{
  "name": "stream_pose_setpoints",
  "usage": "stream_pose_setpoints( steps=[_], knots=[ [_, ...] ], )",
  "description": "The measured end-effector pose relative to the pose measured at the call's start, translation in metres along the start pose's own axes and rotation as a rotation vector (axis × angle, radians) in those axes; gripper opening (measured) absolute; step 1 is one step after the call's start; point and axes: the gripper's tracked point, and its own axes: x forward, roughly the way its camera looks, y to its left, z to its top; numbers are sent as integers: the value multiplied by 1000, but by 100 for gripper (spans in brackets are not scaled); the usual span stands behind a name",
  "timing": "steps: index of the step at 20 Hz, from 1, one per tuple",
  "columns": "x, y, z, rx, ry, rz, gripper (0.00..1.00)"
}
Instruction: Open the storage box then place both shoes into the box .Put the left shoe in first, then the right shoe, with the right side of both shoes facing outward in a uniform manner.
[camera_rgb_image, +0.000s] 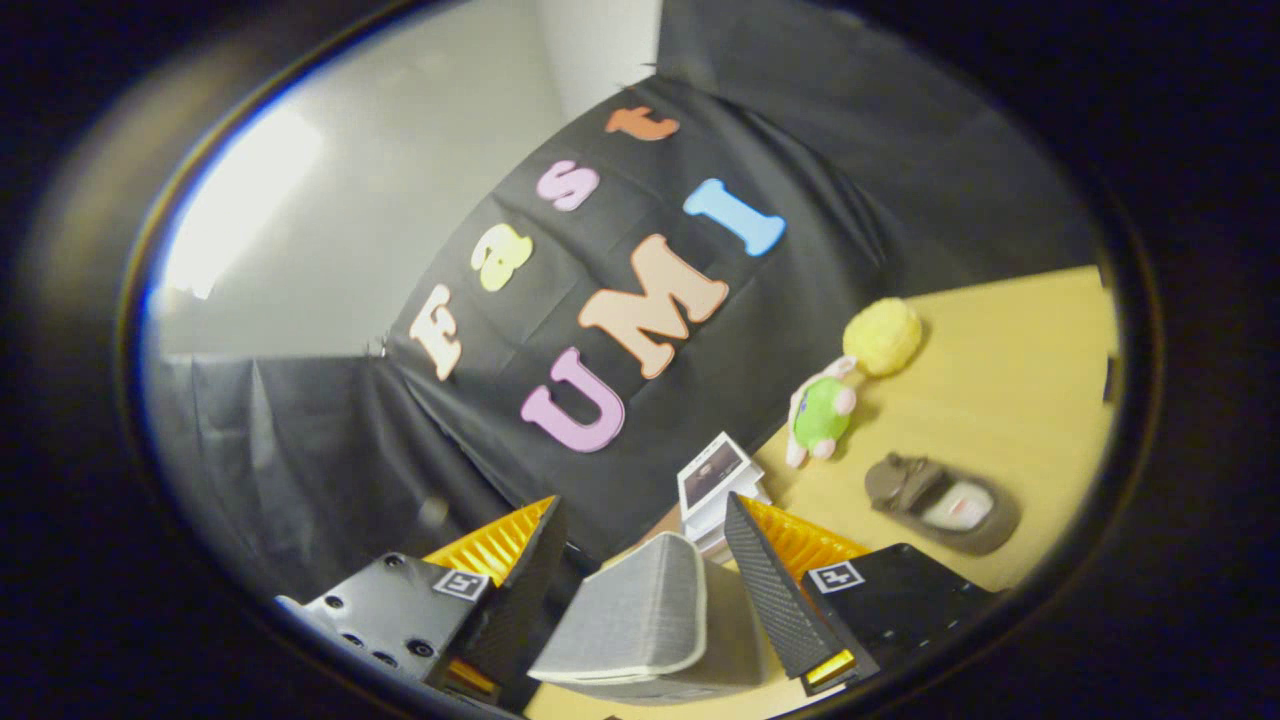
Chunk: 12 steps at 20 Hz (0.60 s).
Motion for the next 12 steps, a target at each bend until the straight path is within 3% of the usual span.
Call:
stream_pose_setpoints(
  steps=[6,12],
  knots=[
    [1,-46,-64,331,-27,-101,99],
    [8,-65,-124,448,48,-160,99]
  ],
)
